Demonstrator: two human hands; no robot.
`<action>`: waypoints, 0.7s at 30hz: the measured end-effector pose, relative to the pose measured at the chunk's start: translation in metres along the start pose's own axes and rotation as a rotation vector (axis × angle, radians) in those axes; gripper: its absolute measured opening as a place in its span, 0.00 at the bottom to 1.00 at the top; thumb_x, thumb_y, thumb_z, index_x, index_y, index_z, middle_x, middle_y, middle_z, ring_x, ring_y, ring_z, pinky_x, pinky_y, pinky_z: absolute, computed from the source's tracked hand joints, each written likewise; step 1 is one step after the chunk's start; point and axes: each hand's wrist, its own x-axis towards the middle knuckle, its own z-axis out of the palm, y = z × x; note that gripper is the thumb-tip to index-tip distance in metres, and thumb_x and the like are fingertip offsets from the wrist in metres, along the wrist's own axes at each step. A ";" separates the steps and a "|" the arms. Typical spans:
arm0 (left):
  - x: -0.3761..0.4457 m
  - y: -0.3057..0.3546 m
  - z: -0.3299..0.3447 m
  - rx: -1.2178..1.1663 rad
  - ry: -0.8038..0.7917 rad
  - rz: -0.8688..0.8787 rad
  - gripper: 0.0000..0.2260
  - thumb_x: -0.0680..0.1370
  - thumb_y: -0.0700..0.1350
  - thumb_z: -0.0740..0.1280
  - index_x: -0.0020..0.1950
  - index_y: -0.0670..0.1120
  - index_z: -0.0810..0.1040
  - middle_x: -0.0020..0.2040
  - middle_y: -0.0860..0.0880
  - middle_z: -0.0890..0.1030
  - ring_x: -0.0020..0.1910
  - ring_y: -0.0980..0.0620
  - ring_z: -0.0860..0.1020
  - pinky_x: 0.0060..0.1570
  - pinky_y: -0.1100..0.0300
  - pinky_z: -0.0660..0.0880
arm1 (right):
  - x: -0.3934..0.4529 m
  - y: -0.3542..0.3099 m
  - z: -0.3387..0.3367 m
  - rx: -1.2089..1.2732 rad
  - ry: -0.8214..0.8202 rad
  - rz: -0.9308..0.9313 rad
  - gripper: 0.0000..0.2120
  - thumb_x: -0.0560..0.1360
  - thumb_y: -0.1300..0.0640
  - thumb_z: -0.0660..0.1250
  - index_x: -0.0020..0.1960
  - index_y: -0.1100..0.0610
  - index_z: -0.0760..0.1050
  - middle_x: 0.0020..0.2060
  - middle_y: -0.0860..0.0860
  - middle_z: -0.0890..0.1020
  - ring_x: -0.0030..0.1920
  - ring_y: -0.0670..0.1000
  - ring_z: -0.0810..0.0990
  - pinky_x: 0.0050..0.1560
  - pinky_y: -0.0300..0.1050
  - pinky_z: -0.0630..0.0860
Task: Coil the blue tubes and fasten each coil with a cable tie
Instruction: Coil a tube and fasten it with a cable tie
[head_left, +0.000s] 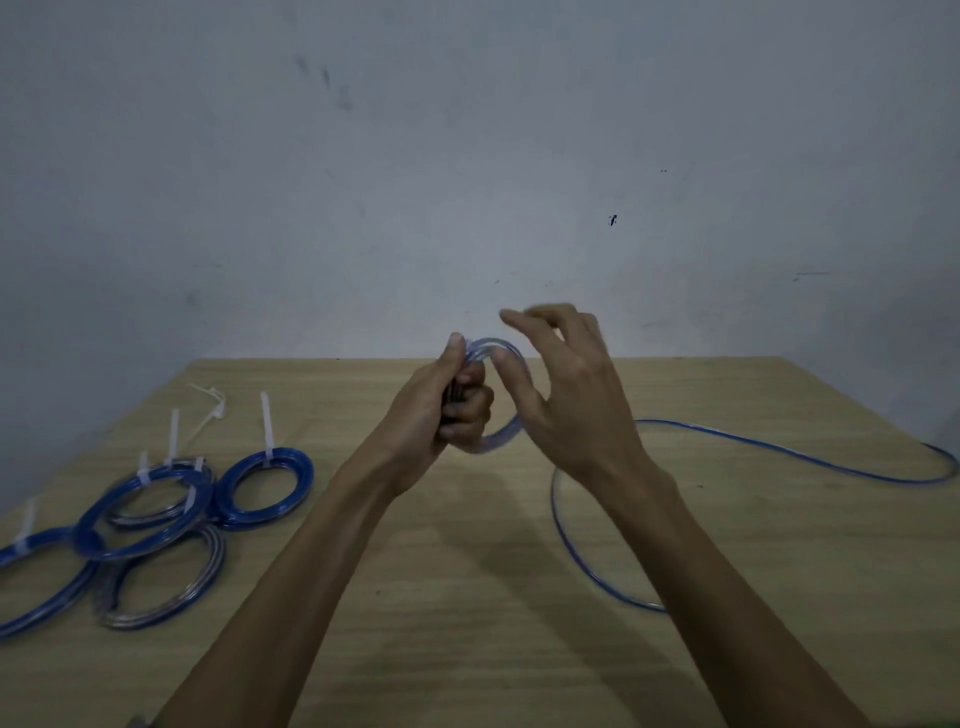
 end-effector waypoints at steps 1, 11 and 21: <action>-0.002 0.001 0.001 -0.034 -0.034 -0.030 0.20 0.85 0.59 0.49 0.38 0.49 0.62 0.26 0.53 0.56 0.24 0.56 0.53 0.29 0.58 0.50 | 0.007 0.003 0.000 0.093 -0.124 0.029 0.20 0.82 0.48 0.61 0.70 0.56 0.74 0.59 0.51 0.77 0.58 0.49 0.76 0.57 0.45 0.74; -0.007 0.004 0.000 -0.119 -0.059 -0.279 0.27 0.80 0.69 0.47 0.34 0.49 0.63 0.25 0.54 0.54 0.23 0.56 0.49 0.25 0.60 0.46 | 0.003 0.007 0.021 0.526 -0.189 0.151 0.05 0.80 0.57 0.69 0.49 0.58 0.82 0.41 0.50 0.82 0.36 0.48 0.78 0.39 0.42 0.73; -0.007 -0.006 -0.024 -0.043 0.043 -0.335 0.23 0.83 0.62 0.54 0.33 0.51 0.61 0.25 0.55 0.54 0.25 0.56 0.48 0.24 0.62 0.46 | 0.001 0.014 0.041 0.794 -0.328 0.349 0.08 0.82 0.60 0.65 0.50 0.64 0.80 0.39 0.56 0.82 0.36 0.50 0.81 0.38 0.45 0.78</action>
